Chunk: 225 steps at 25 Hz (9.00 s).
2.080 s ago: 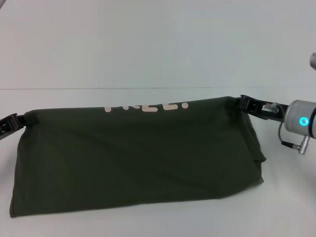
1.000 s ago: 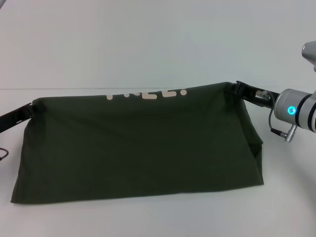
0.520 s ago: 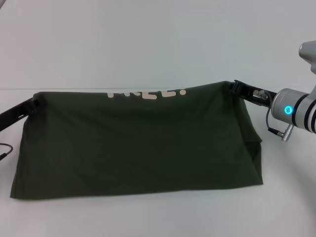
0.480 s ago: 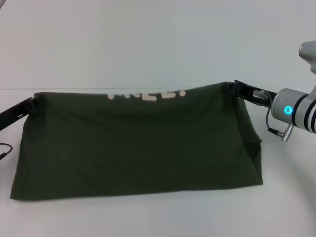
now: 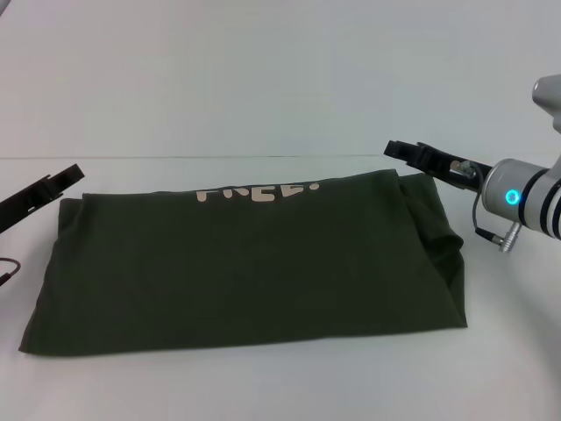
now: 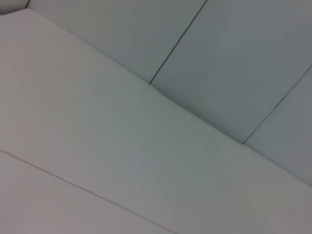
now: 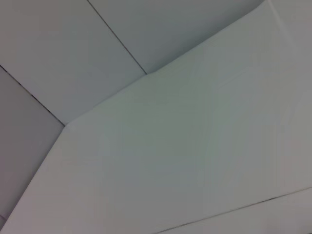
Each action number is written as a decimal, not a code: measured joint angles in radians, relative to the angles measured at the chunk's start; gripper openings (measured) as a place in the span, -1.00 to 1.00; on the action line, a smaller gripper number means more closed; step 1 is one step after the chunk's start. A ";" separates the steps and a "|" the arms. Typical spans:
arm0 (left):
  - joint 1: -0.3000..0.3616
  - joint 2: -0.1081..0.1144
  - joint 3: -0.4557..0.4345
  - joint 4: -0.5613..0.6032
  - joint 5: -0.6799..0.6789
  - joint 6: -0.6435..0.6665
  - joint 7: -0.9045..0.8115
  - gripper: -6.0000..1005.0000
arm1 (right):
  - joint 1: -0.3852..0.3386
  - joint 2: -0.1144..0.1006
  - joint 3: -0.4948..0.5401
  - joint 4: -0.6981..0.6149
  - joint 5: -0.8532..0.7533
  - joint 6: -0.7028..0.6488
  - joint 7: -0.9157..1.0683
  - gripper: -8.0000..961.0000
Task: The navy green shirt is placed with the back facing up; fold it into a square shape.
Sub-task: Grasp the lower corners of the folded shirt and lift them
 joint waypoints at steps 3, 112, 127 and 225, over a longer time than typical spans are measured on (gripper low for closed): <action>0.004 0.003 0.001 -0.001 0.003 0.015 -0.005 -0.29 | -0.019 -0.001 0.000 -0.001 0.027 -0.014 -0.005 -0.11; 0.035 0.107 0.141 0.233 0.701 0.529 -0.393 -0.98 | -0.186 -0.151 -0.281 -0.488 -0.499 -0.672 0.719 0.83; 0.032 0.110 0.139 0.233 0.701 0.536 -0.378 -0.98 | 0.002 -0.080 -0.280 -0.464 -0.891 -0.720 0.852 0.83; 0.028 0.129 0.096 0.289 0.750 0.797 -0.382 -0.98 | -0.105 -0.036 -0.270 -0.470 -0.829 -0.850 0.688 -0.96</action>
